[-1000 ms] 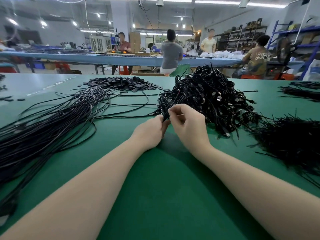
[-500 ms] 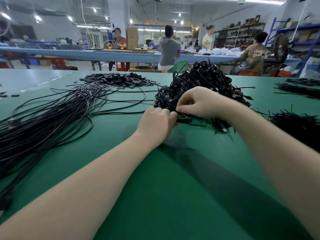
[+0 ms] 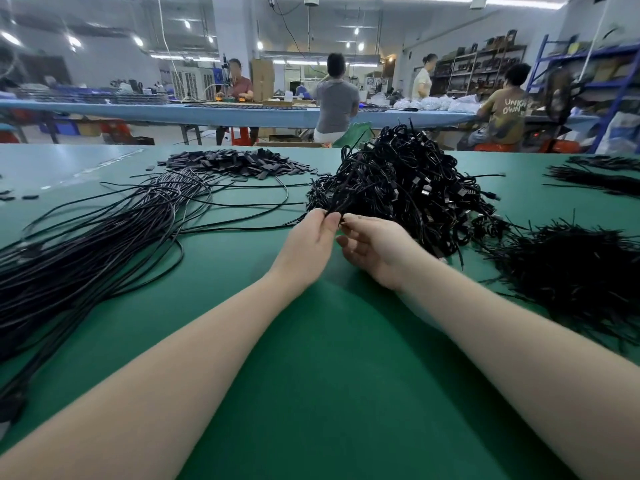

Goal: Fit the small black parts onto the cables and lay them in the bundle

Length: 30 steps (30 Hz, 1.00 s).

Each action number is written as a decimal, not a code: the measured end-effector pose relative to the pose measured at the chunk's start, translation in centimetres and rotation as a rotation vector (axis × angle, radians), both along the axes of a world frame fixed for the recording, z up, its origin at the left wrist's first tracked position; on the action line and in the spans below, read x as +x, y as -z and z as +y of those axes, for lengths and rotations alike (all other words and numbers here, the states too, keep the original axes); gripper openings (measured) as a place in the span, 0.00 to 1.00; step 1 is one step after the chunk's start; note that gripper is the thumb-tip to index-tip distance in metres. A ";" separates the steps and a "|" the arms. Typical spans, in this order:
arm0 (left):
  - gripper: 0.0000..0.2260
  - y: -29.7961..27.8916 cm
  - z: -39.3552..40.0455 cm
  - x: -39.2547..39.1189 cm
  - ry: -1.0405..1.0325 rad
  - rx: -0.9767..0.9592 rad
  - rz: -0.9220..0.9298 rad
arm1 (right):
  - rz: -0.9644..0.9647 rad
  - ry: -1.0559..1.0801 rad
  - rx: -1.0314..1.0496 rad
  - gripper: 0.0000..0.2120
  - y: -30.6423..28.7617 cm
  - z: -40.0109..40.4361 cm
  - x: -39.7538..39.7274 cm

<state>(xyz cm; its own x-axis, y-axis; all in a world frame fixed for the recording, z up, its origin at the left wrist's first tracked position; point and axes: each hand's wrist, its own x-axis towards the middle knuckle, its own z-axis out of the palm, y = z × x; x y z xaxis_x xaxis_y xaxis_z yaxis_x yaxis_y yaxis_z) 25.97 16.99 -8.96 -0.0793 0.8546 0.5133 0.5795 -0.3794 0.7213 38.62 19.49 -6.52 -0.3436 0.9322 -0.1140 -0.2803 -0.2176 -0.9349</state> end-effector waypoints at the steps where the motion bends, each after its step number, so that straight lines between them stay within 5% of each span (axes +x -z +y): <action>1: 0.14 0.0 0.4 -0.3 -0.014 -0.046 -0.064 | 0.027 0.058 0.027 0.03 0.5 -0.2 -0.6; 10: 0.03 0.0 1.4 -0.9 0.117 -0.165 -0.374 | 0.063 0.134 0.118 0.00 1.4 -0.3 -0.9; 22: 0.07 -0.2 1.1 -1.2 0.289 -0.230 -0.409 | -0.155 -0.056 0.108 0.05 0.5 0.2 0.6; 25: 0.07 0.0 1.3 -1.1 0.264 -0.238 -0.383 | -0.277 0.027 0.284 0.04 0.9 0.2 0.5; 30: 0.10 0.0 1.2 -1.0 0.163 -0.291 -0.267 | -0.802 0.281 0.880 0.05 1.0 0.2 0.9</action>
<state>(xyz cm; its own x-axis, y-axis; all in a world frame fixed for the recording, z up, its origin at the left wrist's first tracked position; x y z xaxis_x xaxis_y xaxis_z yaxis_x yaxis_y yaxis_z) 24.97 18.14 -8.91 -0.0284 0.9731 0.2284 0.3070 -0.2090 0.9285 39.48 19.69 -7.52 -0.2397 0.8286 0.5059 0.5078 0.5512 -0.6621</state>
